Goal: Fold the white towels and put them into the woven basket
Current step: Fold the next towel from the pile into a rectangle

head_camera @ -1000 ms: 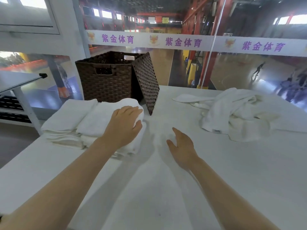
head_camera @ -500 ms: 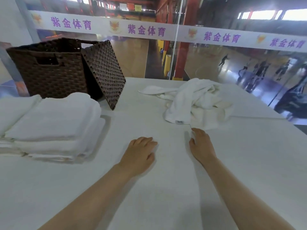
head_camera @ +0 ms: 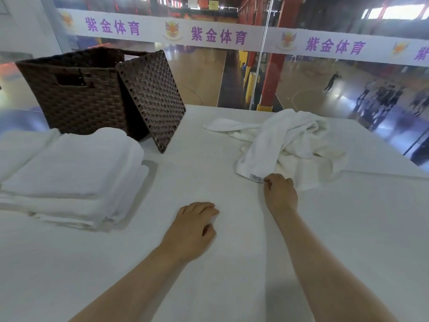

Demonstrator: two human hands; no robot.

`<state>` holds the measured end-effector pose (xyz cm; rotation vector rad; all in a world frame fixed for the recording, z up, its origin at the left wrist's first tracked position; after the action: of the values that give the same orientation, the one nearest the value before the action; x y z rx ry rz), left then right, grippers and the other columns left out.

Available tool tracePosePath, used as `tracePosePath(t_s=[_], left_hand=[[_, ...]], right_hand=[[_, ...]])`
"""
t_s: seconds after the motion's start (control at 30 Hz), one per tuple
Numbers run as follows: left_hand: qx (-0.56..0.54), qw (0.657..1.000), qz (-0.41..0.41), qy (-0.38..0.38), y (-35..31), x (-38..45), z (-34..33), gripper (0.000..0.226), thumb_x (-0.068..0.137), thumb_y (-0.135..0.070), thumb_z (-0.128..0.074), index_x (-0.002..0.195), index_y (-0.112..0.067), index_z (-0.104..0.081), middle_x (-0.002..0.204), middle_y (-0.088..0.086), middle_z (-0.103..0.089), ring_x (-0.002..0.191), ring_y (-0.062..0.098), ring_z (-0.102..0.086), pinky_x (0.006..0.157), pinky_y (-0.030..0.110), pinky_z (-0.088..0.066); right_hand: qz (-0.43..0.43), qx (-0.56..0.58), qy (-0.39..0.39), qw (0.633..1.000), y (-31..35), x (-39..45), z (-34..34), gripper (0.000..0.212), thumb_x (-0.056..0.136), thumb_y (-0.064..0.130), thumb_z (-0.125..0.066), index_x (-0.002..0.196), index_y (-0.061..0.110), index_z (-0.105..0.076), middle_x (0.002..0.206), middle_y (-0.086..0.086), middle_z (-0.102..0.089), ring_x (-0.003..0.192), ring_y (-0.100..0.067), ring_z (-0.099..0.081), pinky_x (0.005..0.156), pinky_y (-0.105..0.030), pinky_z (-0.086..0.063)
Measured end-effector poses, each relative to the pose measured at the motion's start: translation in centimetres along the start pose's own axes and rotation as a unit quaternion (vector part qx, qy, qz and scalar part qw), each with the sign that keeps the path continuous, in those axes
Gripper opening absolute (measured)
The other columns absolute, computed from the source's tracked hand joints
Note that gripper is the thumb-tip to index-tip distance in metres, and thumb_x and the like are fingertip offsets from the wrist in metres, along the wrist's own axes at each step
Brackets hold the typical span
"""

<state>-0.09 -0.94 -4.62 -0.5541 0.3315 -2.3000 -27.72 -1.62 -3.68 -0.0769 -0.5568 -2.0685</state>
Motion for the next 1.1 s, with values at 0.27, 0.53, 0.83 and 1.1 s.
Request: tracePosePath(t_s=[0.27,0.53,0.83,1.1], left_hand=[[-0.020,1.000,0.004,0.004,-0.1,0.1,-0.2,0.058,0.092,-0.029,-0.053,0.147,-0.027,-0.036,0.148,-0.013,-0.039,0.135,0.006,-0.034,0.108,0.016,-0.013],[-0.008,0.997,-0.082,-0.010,0.0,-0.2,-0.7,0.047,0.090,-0.043,-0.046,0.135,-0.031,-0.053,0.145,-0.017,-0.045,0.139,0.006,-0.033,0.111,0.025,-0.023],[-0.052,0.993,-0.106,-0.022,-1.5,-1.8,0.6,0.018,0.096,-0.026,-0.042,0.087,-0.026,-0.058,0.088,-0.017,-0.056,0.081,0.004,-0.050,0.072,0.026,-0.045],[0.006,0.990,-0.137,0.030,-1.7,-7.2,2.5,0.024,0.086,-0.056,-0.057,0.102,-0.038,-0.055,0.090,-0.024,-0.044,0.091,-0.004,-0.041,0.081,0.021,-0.034]], right_hand=[[0.075,0.057,0.007,0.996,2.7,-4.3,0.0,0.016,0.096,0.012,-0.046,0.095,0.011,-0.063,0.094,-0.005,-0.059,0.090,-0.025,-0.056,0.066,-0.034,-0.045],[0.222,0.170,0.078,0.957,8.0,-14.6,0.7,0.037,0.088,0.020,-0.040,0.113,0.022,-0.068,0.101,0.007,-0.067,0.093,-0.012,-0.060,0.086,-0.024,-0.047],[0.056,0.321,0.091,0.941,5.2,-15.5,1.7,0.039,0.088,0.013,-0.051,0.122,0.031,-0.056,0.097,0.021,-0.061,0.082,0.004,-0.058,0.082,-0.016,-0.046],[-0.216,0.426,0.040,0.878,1.6,-7.5,0.8,0.072,0.085,0.038,-0.067,0.142,0.015,-0.031,0.133,-0.009,-0.054,0.107,-0.029,-0.062,0.089,-0.046,-0.055]])
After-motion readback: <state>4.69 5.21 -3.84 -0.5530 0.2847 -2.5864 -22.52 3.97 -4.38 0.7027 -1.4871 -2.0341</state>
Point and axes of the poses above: each hand's wrist, its own x-axis towards the middle knuckle, its own z-axis out of the back of the hand, y = z × x, the point moved 6 cm from there along x, towards the middle knuckle
